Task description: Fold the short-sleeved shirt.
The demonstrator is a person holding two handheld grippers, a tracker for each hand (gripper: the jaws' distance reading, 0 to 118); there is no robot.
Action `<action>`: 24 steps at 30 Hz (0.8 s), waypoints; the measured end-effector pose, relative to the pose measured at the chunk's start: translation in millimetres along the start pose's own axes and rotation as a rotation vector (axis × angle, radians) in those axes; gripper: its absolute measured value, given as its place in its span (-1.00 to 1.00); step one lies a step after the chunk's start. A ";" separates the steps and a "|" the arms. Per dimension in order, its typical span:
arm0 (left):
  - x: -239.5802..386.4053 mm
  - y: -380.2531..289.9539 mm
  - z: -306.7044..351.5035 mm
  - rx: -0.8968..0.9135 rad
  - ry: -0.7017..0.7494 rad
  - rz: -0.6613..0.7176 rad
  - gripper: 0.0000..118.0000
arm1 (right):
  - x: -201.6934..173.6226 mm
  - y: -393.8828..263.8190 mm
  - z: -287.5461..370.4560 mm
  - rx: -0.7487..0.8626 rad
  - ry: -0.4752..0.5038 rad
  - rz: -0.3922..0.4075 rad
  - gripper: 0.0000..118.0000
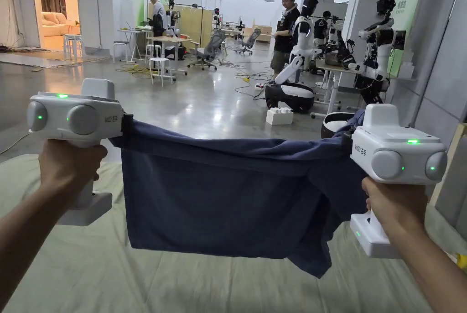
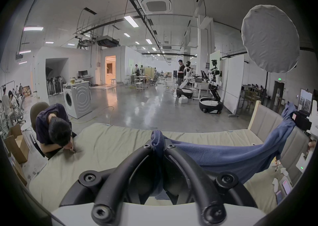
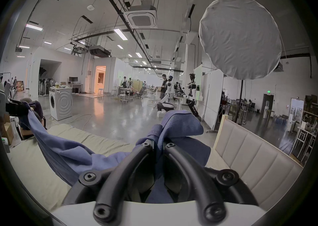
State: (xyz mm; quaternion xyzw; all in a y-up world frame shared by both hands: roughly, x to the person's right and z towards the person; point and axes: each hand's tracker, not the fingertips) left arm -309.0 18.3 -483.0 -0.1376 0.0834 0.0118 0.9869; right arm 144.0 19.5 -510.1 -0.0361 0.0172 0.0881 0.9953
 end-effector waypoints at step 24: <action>-14.0 -338.5 111.1 -0.298 -0.024 0.061 -0.86 | -35.8 -259.2 150.5 -0.330 0.026 0.015 -0.86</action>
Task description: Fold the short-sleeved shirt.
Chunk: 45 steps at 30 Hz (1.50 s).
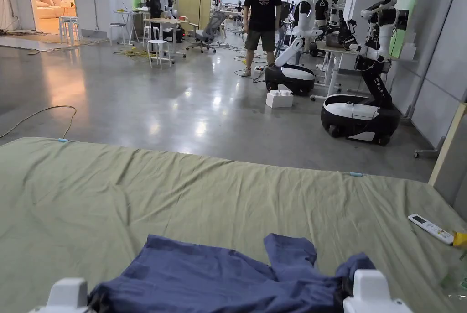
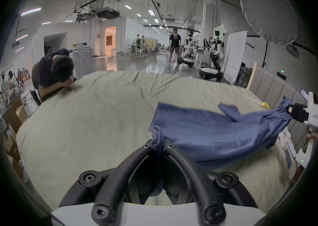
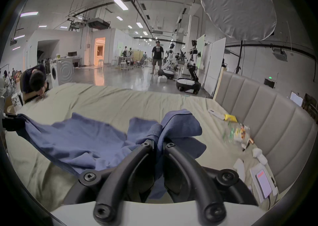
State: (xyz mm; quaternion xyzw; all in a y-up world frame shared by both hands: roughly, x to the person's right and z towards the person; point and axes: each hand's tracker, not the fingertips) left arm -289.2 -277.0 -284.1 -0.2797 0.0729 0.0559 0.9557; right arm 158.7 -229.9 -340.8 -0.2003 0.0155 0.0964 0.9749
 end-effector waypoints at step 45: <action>67.0 45.7 109.2 0.429 -0.003 -0.076 -0.96 | -46.3 23.8 95.8 0.405 -0.024 -0.060 -0.99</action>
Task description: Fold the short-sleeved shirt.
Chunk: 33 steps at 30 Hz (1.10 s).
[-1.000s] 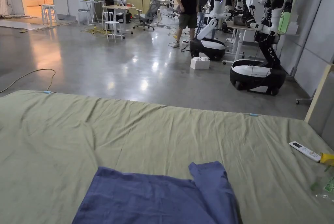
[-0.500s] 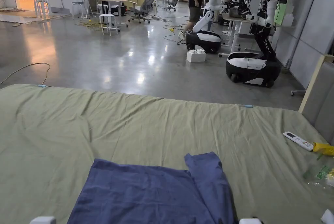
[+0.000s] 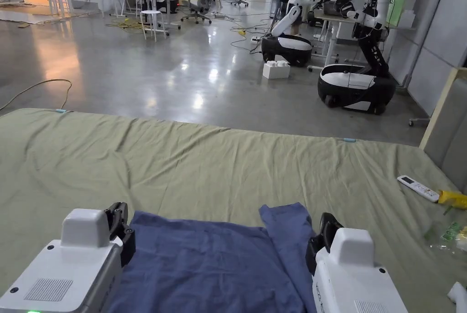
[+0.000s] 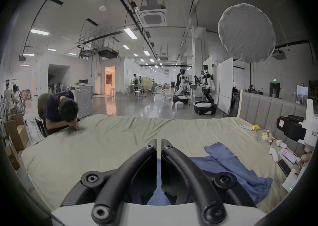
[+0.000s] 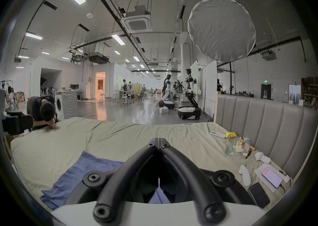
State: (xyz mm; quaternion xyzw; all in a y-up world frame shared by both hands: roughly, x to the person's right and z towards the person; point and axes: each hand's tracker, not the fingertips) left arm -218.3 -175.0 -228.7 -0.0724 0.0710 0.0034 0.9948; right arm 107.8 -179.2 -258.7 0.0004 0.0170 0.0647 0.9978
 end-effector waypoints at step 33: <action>-63.1 -117.0 -389.5 -0.804 -0.020 0.019 0.26 | 36.5 -105.3 -96.6 -0.374 -0.017 0.022 -0.99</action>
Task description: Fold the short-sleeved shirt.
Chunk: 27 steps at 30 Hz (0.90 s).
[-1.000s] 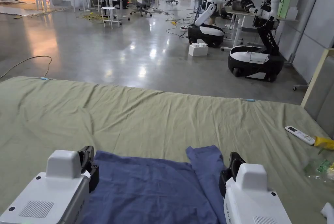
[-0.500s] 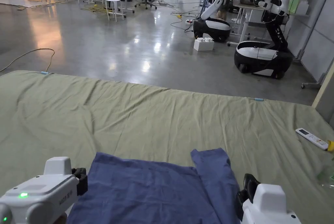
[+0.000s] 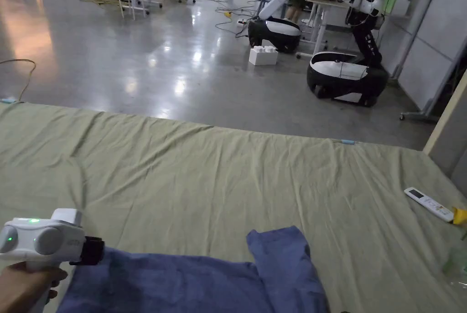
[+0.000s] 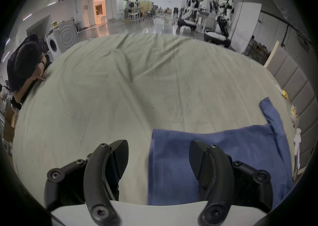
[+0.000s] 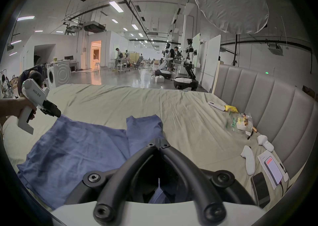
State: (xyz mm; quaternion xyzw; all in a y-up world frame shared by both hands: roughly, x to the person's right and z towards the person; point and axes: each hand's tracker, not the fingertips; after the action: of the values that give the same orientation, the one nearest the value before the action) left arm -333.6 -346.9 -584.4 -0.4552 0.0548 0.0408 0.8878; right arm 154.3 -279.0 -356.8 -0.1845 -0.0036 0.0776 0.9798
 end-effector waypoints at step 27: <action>29.9 -34.0 63.2 0.109 0.017 -0.135 -0.92 | 25.6 15.0 -229.2 -0.502 0.163 -0.031 0.25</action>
State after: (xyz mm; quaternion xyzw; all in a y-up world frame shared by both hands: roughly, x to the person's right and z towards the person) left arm -296.0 -314.7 -524.4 -0.4092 0.0337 -0.0263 0.9114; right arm 185.6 -344.0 -576.4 -0.4274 0.0534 0.0441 0.9014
